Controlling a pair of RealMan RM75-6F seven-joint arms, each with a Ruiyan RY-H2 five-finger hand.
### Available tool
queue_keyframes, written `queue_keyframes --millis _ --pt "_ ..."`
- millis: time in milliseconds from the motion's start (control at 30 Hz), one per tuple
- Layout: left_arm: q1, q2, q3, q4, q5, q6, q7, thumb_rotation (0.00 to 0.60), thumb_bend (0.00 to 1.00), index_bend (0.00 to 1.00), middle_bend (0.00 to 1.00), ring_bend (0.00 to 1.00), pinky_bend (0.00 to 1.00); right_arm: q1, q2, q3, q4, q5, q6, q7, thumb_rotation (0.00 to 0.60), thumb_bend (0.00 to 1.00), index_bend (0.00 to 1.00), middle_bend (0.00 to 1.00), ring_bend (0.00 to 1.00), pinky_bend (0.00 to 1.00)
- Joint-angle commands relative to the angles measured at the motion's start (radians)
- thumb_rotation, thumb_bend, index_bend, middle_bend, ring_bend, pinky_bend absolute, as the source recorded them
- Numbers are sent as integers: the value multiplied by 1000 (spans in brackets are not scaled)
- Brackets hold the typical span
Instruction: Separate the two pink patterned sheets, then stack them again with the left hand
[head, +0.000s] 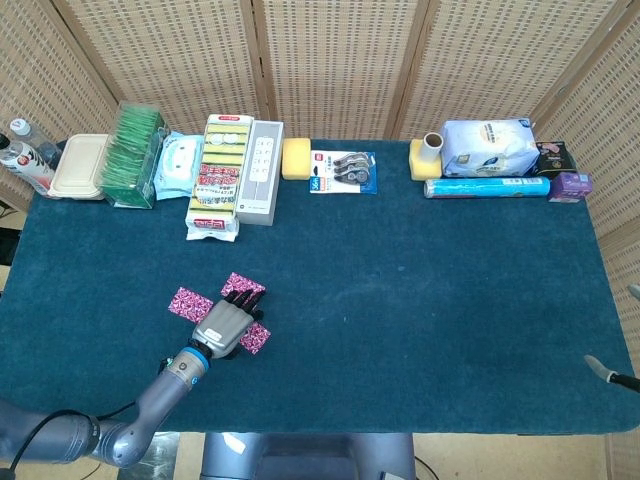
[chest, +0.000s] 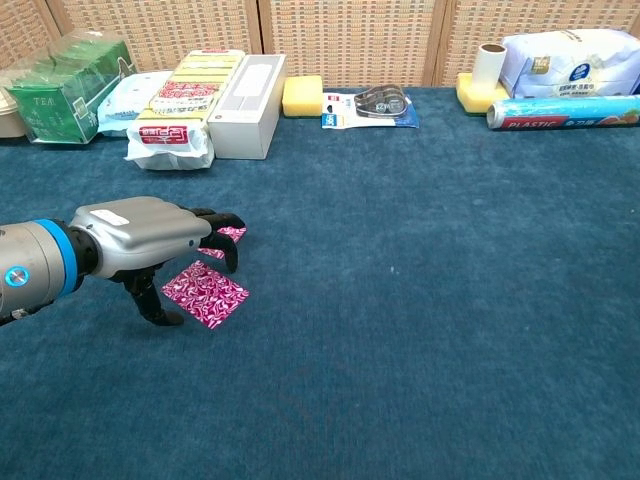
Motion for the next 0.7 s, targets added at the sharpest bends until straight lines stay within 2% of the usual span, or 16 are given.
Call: queue_keyframes --millis 33,700 --pt "-2 2 -3 -4 -10 -2 8 600 240 251 0 0 101 0 -1 0 1 1 0 0 600 0 114 0 0 25" --pt "3 -16 2 14 -12 24 54 600 244 308 0 0 101 -1 -2 2 0 1 4 -4 600 0 114 0 0 25"
